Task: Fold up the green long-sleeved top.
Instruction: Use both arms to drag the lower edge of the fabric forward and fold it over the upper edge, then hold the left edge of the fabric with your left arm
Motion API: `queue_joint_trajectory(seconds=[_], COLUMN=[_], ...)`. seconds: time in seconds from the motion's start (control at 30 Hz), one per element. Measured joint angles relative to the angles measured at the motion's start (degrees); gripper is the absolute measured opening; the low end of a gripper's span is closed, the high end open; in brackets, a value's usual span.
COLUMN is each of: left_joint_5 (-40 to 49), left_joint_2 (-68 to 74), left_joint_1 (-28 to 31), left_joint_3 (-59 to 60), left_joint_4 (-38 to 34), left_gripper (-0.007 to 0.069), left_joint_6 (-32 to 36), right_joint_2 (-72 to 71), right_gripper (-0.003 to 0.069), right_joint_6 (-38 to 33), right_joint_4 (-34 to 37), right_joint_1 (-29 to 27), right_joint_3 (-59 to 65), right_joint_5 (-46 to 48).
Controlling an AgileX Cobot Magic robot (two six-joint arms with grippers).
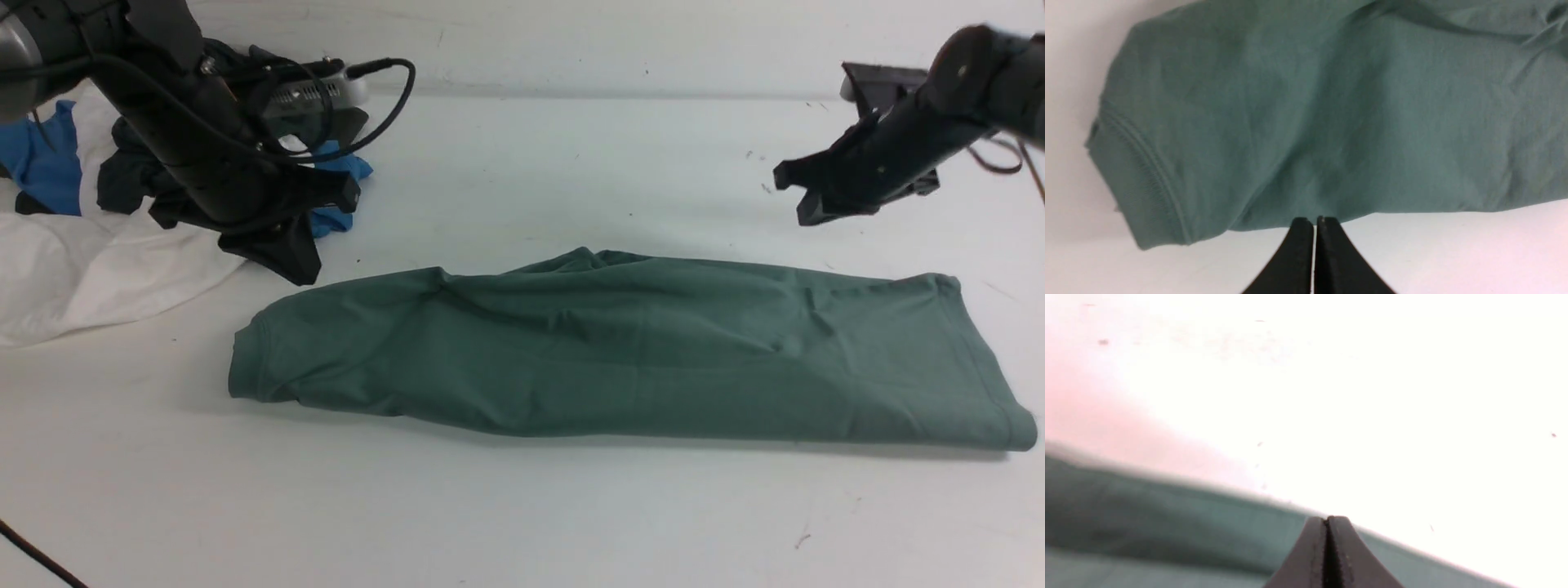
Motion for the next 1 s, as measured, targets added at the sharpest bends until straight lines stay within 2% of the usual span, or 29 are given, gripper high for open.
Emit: queue_joint_trajectory(seconds=[0.1,0.17,0.3,0.6,0.67,0.7,0.83,1.0], left_joint_5=[0.0,0.0,0.0,-0.1,-0.1,-0.1,-0.4,-0.6], left_joint_2=[-0.9,-0.7,1.2,5.2,6.2,8.2,11.5,15.3], left_joint_1=[0.0,0.0,0.0,0.1,0.1,0.1,0.1,0.1], left_joint_3=[1.5,2.4,4.0,4.2,4.2,4.2,4.2,3.9], left_joint_4=[2.7,3.8,8.5,10.4,10.9,12.0,13.0,12.2], left_gripper=[0.0000,0.0010,0.0102,0.0456,0.0495,0.0543,0.0571,0.0569], left_joint_6=[-1.0,-1.3,-2.7,-8.8,-9.7,-10.9,-12.9,-13.9], right_joint_2=[-2.8,-3.7,-5.8,-5.8,-5.8,-5.8,-5.8,-6.3], right_gripper=[-0.0014,-0.0014,-0.0014,-0.0014,-0.0014,-0.0014,-0.0014,-0.0014], right_joint_6=[-0.3,-0.3,-0.2,0.0,0.0,0.0,0.3,2.0], right_joint_4=[-0.2,-0.2,-0.2,-0.2,-0.1,0.3,1.6,1.9], right_joint_1=[-0.3,-0.3,-0.3,-0.3,-0.3,-0.3,-0.2,0.4], right_joint_3=[-4.7,-5.2,-5.7,-5.7,-5.7,-5.7,-5.7,-5.3], right_joint_5=[10.0,11.0,12.4,12.9,12.9,12.9,12.9,12.9])
